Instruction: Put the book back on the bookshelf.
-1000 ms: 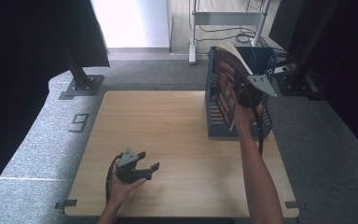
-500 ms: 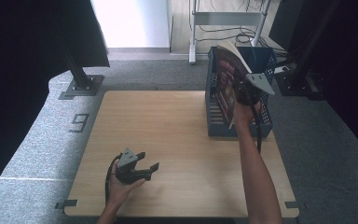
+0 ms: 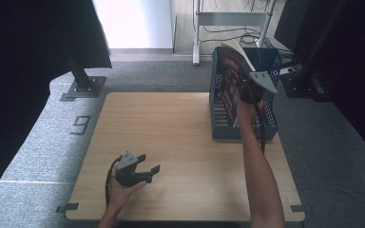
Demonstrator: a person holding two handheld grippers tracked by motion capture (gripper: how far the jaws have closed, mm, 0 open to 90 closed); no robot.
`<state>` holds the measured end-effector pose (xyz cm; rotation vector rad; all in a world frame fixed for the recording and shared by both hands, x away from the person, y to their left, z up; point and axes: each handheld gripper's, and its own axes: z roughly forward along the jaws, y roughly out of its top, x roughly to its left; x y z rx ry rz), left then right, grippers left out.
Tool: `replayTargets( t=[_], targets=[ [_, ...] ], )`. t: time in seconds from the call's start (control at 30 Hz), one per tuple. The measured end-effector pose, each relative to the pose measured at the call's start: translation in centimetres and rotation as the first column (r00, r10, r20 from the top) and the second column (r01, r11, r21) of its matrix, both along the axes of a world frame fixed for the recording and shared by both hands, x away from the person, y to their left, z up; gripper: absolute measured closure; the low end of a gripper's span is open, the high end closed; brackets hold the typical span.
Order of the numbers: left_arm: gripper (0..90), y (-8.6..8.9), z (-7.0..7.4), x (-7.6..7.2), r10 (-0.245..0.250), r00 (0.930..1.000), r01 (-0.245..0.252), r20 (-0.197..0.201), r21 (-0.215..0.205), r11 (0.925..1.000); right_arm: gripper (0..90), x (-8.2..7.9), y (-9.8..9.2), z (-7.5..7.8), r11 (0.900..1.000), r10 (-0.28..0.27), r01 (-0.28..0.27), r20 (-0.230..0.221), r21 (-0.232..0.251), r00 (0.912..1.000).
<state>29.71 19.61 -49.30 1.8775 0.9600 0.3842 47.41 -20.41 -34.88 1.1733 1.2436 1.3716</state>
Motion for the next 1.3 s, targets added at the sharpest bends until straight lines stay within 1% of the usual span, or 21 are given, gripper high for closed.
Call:
replayTargets(
  t=[0.2,0.4,0.6,0.73,0.83,1.03,1.17,1.3],
  targets=[
    [23.6,0.3,0.1,0.0,0.005,1.0,-0.005,0.003,-0.006,1.0,81.2,0.9,0.2,-0.6,1.0,-0.005,0.005,0.001,-0.004,1.0],
    [23.6,0.2,-0.2,0.1,0.001,1.0,-0.001,-0.001,-0.001,1.0,81.2,1.7,0.7,-0.7,1.0,0.009,-0.009,0.002,-0.012,1.0],
    [23.6,0.4,0.0,0.0,0.006,1.0,-0.006,0.002,-0.009,0.9999,81.2,2.3,1.0,-1.0,1.0,-0.003,0.003,0.006,-0.009,1.0],
    [23.6,0.6,0.0,0.1,0.007,1.0,-0.007,0.001,-0.012,0.9999,81.2,2.5,1.1,-1.6,1.0,-0.011,0.011,0.001,-0.014,0.9999],
    [23.6,0.6,0.0,0.1,0.005,1.0,-0.005,0.0,-0.013,0.9999,81.2,2.8,1.3,-2.3,1.0,-0.009,0.009,-0.01,-0.017,0.9999],
    [23.6,0.7,0.0,0.1,0.009,1.0,-0.009,0.001,-0.017,0.9998,81.2,3.1,2.0,-3.9,1.0,0.001,-0.002,-0.033,-0.028,0.9995],
    [23.6,0.7,0.0,0.1,0.01,1.0,-0.01,0.0,-0.016,0.9998,81.1,3.3,2.4,-4.6,0.999,0.012,-0.015,-0.052,-0.045,0.9986],
    [23.5,0.7,-0.1,0.1,0.011,0.9999,-0.011,-0.003,-0.016,0.9998,81.1,3.2,2.7,-5.3,0.999,0.025,-0.027,-0.053,-0.047,0.9983]
  ],
)
